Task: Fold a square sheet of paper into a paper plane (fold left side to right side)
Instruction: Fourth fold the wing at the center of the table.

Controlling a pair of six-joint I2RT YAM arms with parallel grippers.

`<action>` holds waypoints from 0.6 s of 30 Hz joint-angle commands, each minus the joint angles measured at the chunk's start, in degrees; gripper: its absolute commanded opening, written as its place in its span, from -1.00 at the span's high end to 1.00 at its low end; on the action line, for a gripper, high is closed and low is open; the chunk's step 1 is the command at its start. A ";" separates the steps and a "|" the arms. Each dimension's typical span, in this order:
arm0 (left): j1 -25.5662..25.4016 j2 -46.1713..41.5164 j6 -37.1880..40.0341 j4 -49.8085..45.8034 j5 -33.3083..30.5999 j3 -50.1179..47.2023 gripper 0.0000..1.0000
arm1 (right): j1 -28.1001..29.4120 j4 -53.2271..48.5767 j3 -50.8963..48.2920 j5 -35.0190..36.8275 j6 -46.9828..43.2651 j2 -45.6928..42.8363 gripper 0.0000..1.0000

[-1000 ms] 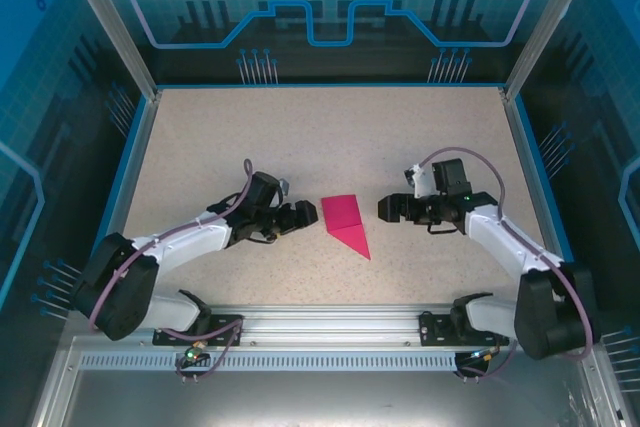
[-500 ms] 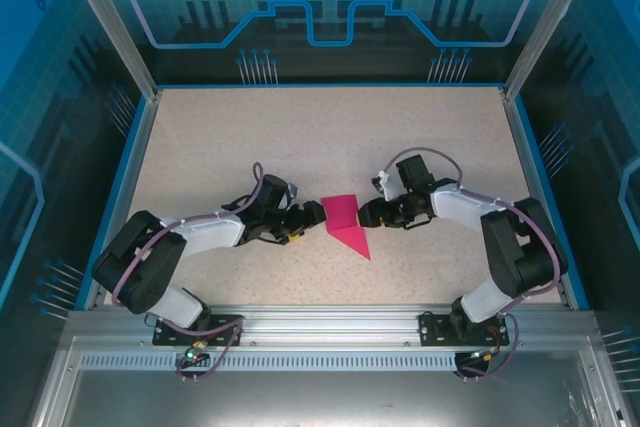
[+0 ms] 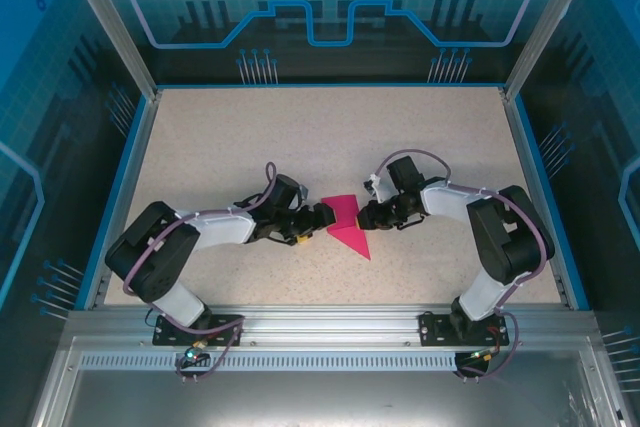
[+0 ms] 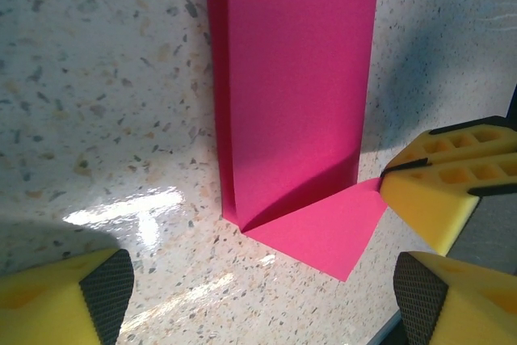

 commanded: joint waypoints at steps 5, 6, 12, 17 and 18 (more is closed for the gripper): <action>-1.70 2.86 -1.09 1.02 1.54 3.02 -0.58 | 0.61 -2.23 1.69 2.34 -1.06 -0.53 0.97; -1.79 3.11 -0.94 0.91 1.64 3.28 -0.55 | 0.60 -2.53 1.87 2.71 -1.15 -0.64 0.98; -2.30 3.90 -1.02 1.06 1.97 4.30 -0.26 | 0.56 -2.85 1.71 2.96 -1.34 -0.89 0.98; -2.59 4.13 -1.21 1.28 2.07 4.87 -0.06 | 0.54 -2.90 1.61 2.90 -1.37 -1.14 0.97; -2.59 4.19 -1.29 1.33 2.06 5.01 -0.02 | 0.47 -2.99 1.62 3.02 -1.46 -1.23 0.95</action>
